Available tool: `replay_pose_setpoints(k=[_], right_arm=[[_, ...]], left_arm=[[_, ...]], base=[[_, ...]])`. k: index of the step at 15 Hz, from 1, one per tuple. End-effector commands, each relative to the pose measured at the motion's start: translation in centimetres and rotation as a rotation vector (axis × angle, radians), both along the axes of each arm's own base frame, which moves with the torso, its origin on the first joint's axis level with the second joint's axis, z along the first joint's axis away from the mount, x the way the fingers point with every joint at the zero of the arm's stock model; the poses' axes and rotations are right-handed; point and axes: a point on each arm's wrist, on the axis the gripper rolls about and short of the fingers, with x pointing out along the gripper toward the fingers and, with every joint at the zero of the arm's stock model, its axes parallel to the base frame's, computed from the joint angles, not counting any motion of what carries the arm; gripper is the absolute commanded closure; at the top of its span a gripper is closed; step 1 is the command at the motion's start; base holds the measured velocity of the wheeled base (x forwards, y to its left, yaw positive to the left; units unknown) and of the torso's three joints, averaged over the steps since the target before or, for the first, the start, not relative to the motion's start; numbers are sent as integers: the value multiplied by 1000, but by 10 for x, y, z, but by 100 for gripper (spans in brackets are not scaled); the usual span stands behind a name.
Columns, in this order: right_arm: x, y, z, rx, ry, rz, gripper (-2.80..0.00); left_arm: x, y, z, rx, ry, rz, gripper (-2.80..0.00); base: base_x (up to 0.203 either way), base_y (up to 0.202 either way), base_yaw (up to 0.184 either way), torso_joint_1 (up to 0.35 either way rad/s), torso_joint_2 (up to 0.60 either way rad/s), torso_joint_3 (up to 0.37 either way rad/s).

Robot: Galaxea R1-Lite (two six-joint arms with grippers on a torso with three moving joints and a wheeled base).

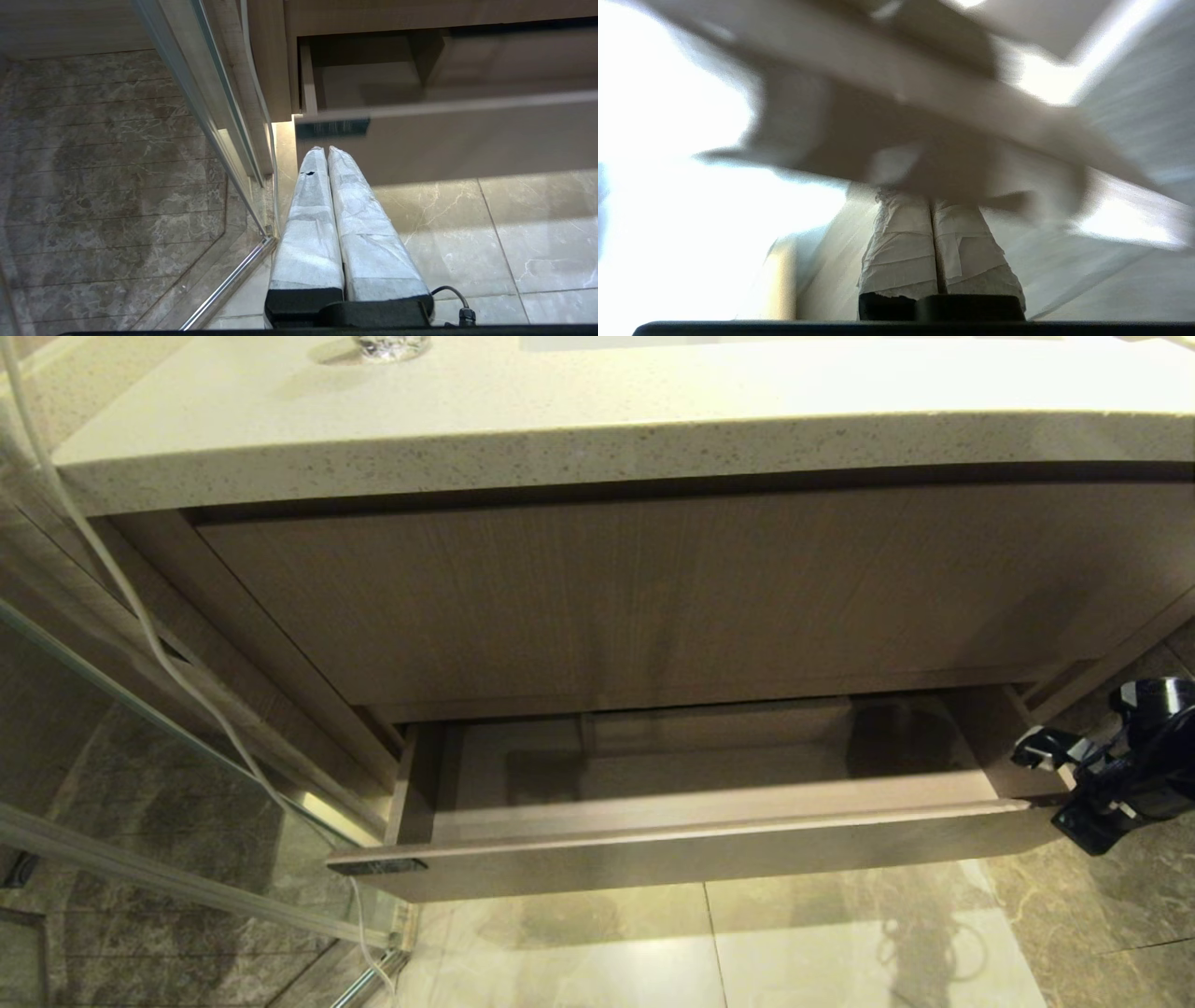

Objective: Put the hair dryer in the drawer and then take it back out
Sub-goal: Close the drawer

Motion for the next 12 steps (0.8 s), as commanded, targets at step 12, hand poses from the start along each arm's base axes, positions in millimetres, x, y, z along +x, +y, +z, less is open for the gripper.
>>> replay_pose_setpoints(k=[12], right_arm=[[-16,9,59,-162,-307,326,0]], left_arm=[[0,0,0,0,-1,0,0]], base=[[0,0,0,0,0,0]])
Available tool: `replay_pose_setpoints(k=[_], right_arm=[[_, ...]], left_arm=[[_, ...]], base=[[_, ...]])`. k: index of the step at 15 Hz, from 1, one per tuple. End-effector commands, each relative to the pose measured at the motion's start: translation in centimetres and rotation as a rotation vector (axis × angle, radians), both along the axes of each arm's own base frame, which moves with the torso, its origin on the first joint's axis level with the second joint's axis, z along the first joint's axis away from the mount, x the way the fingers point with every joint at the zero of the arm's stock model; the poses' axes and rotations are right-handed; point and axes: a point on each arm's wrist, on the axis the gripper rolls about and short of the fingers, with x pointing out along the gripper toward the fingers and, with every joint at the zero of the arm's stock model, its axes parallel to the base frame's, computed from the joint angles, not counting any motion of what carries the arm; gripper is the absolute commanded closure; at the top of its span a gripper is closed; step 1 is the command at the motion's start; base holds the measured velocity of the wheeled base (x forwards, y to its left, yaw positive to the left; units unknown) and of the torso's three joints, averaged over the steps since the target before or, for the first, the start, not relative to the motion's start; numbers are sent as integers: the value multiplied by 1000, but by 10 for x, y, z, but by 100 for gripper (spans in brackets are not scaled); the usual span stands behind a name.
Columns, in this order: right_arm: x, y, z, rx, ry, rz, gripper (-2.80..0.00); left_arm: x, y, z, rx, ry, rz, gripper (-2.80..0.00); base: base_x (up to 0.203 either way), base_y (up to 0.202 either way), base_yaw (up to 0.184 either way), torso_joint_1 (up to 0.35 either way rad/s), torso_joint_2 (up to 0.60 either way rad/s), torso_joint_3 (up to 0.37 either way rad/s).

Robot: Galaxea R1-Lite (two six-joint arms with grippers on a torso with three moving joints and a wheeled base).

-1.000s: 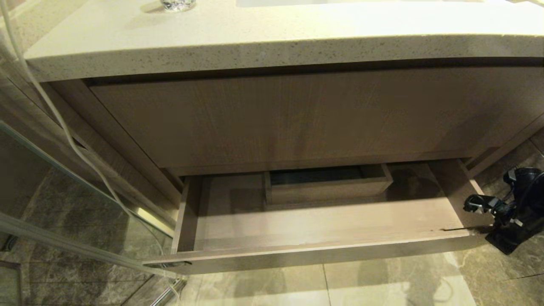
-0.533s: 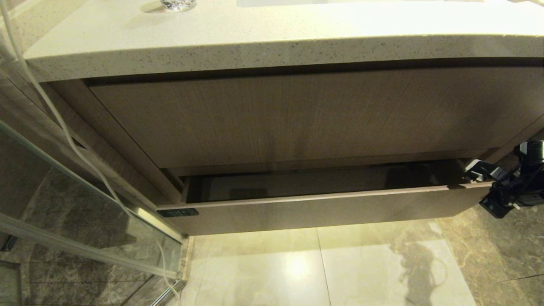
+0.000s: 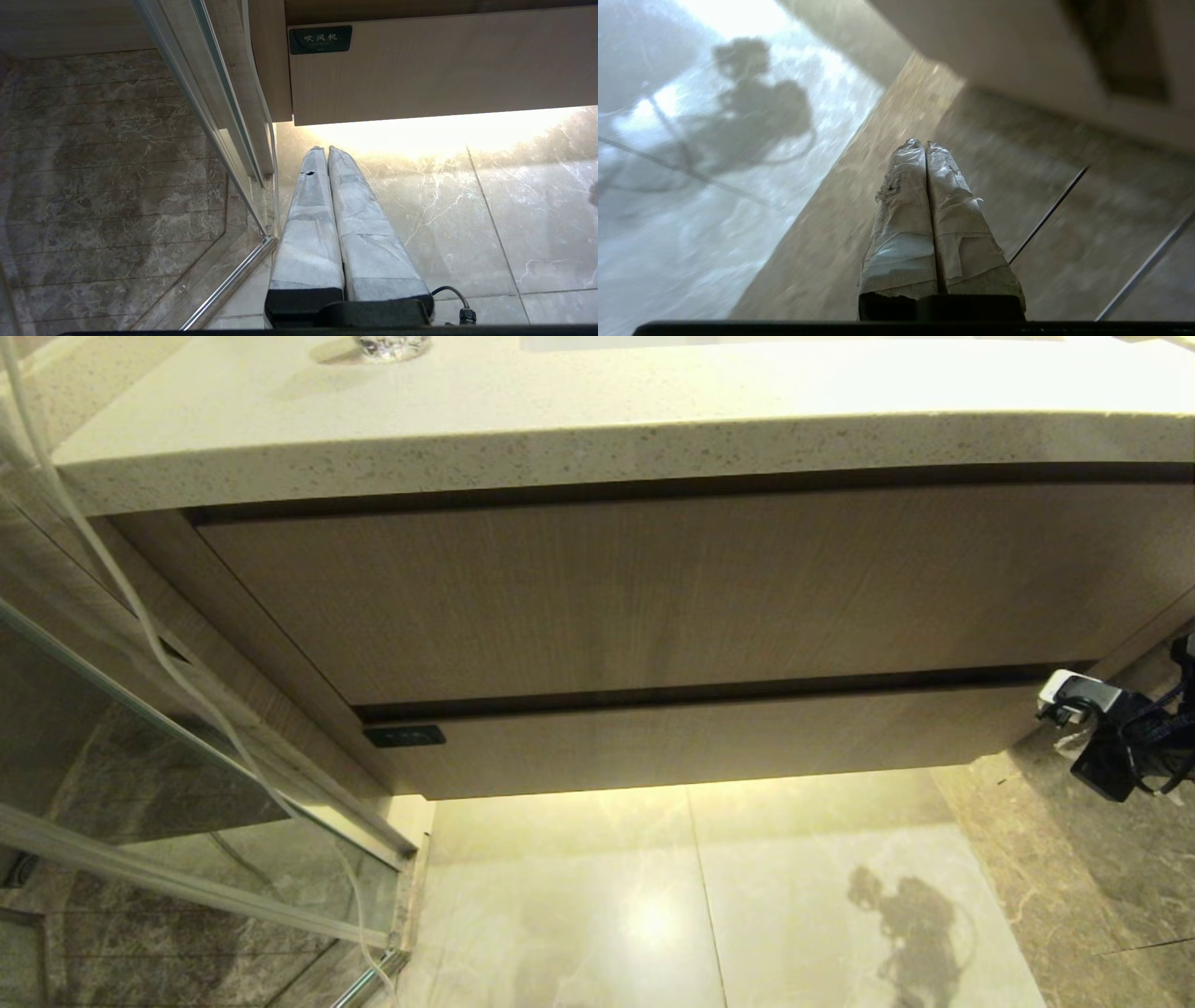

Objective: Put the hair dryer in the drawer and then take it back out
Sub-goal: Close the drawer

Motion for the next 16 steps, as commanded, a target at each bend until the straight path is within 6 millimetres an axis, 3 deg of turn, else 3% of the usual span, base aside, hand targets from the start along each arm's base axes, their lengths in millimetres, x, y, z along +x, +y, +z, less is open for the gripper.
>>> replay_pose_setpoints(k=[1,4,7,12,16], right_arm=[[2,0,3,-58,-64,81,0],[-11,7,11,-73,-104,101,0],[-43,25,31,-35,-142,73,0],[-132,73,68,-52,-269,66,0],[-218,131,72,211,-452,-25,0]], left_arm=[[0,0,0,0,1,0,0],[0,0,0,0,1,0,0],[0,0,0,0,0,0,0],[0,0,0,0,1,0,0],[0,0,0,0,1,0,0]], base=[[0,0,0,0,0,0],[0,0,0,0,0,0],[0,0,0,0,0,0],[0,0,0,0,0,0],[0,0,0,0,0,0]])
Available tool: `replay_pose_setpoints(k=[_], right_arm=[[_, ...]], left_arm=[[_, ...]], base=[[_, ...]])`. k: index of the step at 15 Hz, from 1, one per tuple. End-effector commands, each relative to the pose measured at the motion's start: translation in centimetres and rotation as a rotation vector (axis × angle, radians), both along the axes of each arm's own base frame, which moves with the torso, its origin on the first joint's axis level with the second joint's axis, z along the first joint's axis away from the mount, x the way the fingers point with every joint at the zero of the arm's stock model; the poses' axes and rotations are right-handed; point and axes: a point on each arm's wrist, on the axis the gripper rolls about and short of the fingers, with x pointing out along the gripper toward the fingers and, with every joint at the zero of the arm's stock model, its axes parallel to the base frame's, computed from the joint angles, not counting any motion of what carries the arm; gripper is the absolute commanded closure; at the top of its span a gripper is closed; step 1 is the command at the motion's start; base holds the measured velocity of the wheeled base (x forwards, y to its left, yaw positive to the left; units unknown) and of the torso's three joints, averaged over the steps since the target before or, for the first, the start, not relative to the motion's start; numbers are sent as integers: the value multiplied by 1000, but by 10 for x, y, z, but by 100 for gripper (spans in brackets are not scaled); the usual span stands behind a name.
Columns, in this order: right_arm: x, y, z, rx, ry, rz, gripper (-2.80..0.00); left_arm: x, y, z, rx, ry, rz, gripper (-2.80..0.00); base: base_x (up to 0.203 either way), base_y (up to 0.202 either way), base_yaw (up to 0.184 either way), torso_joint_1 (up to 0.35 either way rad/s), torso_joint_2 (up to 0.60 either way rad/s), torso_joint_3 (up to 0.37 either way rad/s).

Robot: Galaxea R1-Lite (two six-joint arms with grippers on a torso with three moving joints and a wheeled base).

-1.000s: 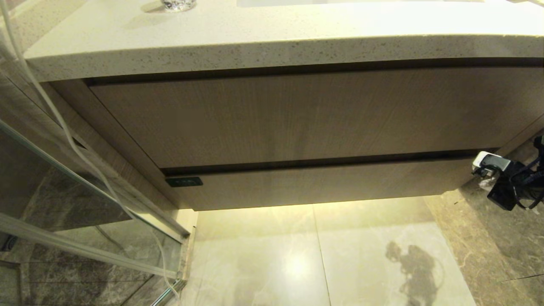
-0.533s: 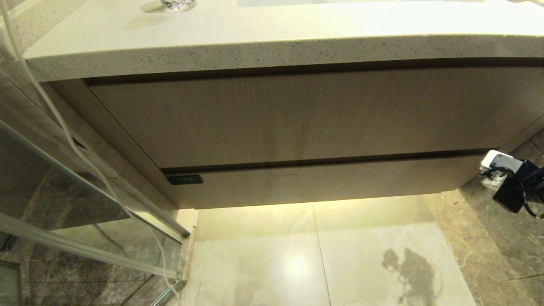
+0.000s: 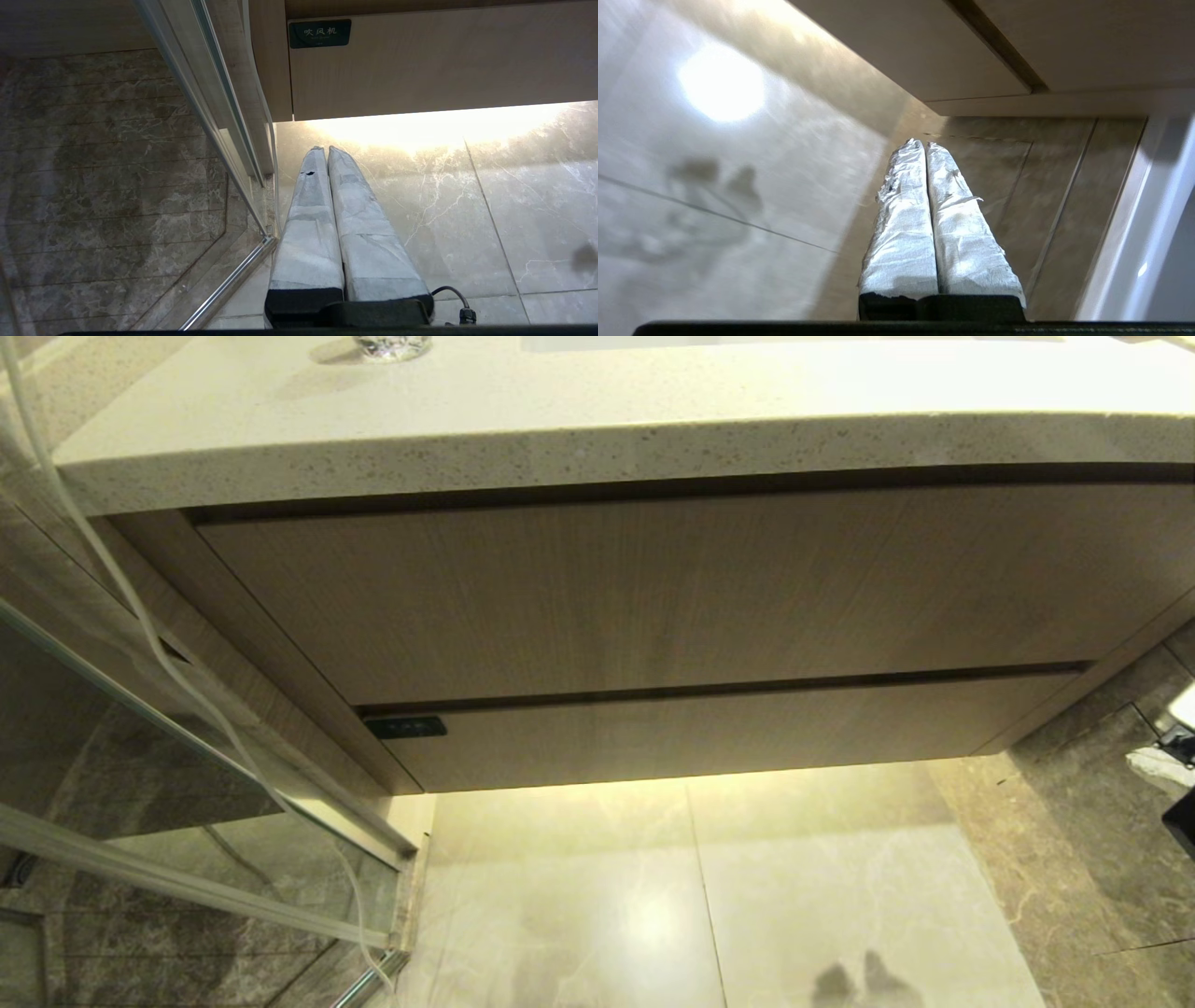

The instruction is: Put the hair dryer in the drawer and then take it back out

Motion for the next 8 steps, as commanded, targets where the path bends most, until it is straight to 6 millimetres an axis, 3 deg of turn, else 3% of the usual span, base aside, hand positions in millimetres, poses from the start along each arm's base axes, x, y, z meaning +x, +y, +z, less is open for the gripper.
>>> replay_pose_setpoints(k=[1,5,8], right_arm=[[-73,36,8,145,-197,-42,0],[-148,53,-39,413,-290,-58,0],[-183,55,-81,561,-330,-11,0]], left_arm=[[0,0,0,0,-1,0,0],[0,0,0,0,0,1,0],[0,0,0,0,-1,0,0]], base=[[0,0,0,0,0,0],[0,0,0,0,0,0],[0,0,0,0,0,0]])
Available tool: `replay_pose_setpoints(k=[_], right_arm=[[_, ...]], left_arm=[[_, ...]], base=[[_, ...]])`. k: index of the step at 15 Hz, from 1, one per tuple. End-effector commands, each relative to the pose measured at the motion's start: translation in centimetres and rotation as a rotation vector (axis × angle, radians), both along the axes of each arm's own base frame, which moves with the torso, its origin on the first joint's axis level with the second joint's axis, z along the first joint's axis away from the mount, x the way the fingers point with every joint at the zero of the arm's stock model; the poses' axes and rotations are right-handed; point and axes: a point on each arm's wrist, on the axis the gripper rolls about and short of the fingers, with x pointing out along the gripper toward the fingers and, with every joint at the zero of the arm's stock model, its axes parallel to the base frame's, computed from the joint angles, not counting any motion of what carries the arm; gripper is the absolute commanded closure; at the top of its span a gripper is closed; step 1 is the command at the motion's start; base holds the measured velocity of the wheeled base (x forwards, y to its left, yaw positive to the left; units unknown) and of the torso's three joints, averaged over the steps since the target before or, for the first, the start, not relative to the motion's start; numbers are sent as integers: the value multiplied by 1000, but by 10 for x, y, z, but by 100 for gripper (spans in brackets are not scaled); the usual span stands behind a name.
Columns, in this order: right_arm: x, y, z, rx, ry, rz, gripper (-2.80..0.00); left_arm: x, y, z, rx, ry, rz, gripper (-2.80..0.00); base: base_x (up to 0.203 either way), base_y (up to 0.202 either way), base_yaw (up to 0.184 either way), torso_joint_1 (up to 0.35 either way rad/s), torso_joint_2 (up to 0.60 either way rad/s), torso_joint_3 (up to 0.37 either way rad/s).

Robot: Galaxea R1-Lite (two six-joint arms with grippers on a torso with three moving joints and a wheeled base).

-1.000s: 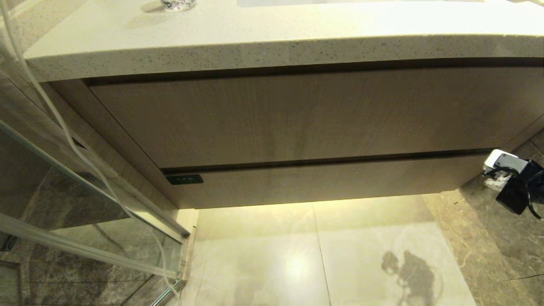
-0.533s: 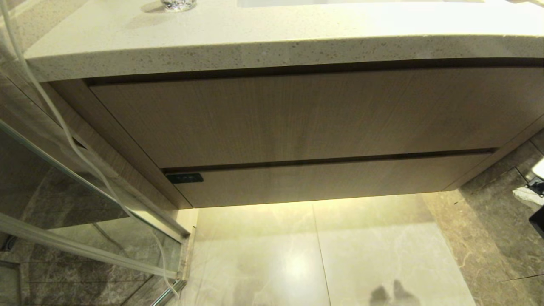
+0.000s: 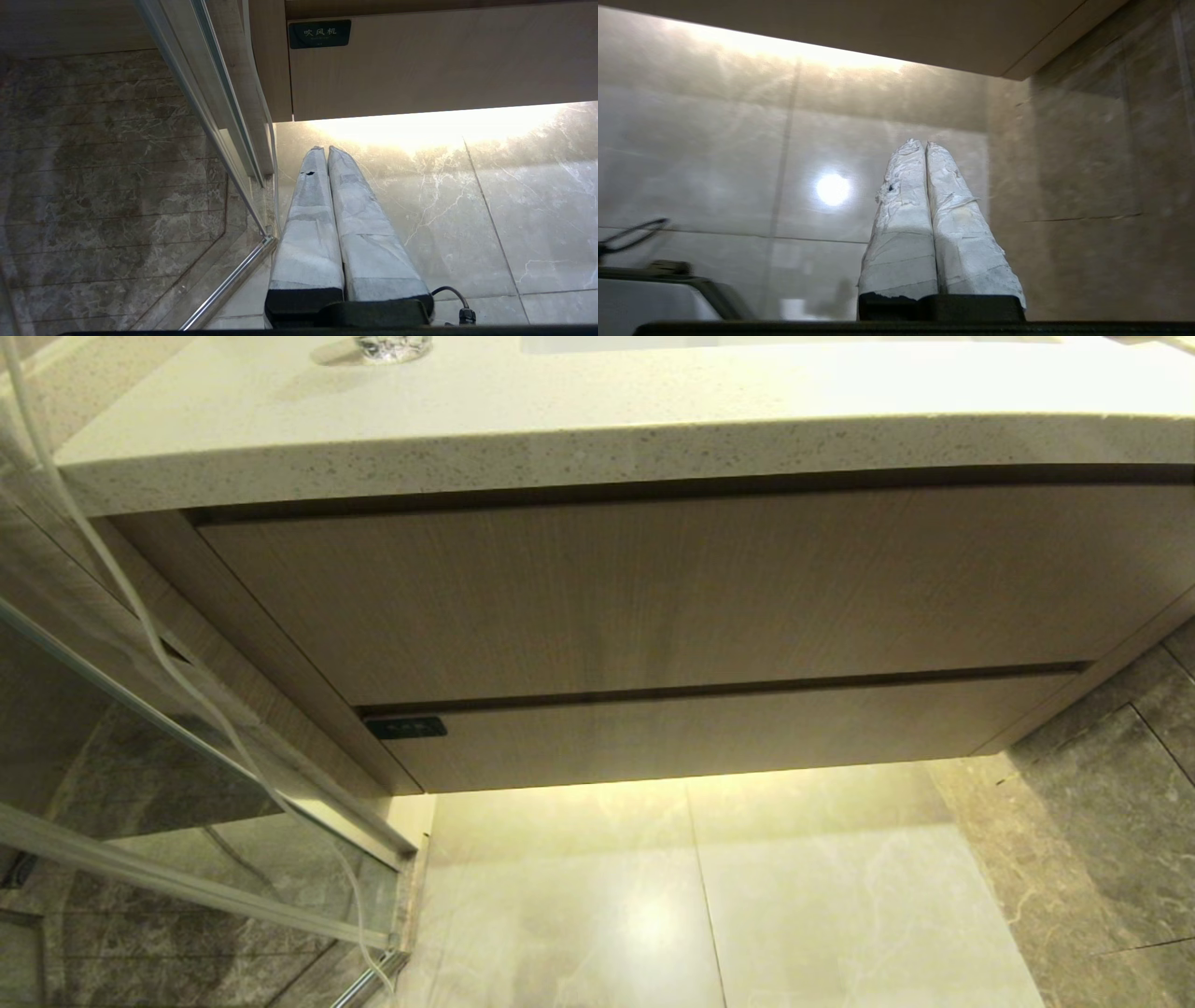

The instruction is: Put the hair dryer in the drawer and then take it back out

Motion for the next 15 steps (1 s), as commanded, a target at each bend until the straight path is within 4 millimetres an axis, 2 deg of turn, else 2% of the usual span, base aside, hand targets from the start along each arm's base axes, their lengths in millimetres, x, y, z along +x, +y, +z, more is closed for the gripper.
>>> replay_pose_setpoints(k=[1,4,15], right_arm=[[-32,1,-31,87,-141,37,0],[-38,1,-44,141,-215,60,0],[-35,1,-45,207,-253,53,0]], left_arm=[[0,0,0,0,1,1,0],[0,0,0,0,1,0,0],[0,0,0,0,0,1,0]], base=[[0,0,0,0,0,0],[0,0,0,0,0,0],[0,0,0,0,0,0]])
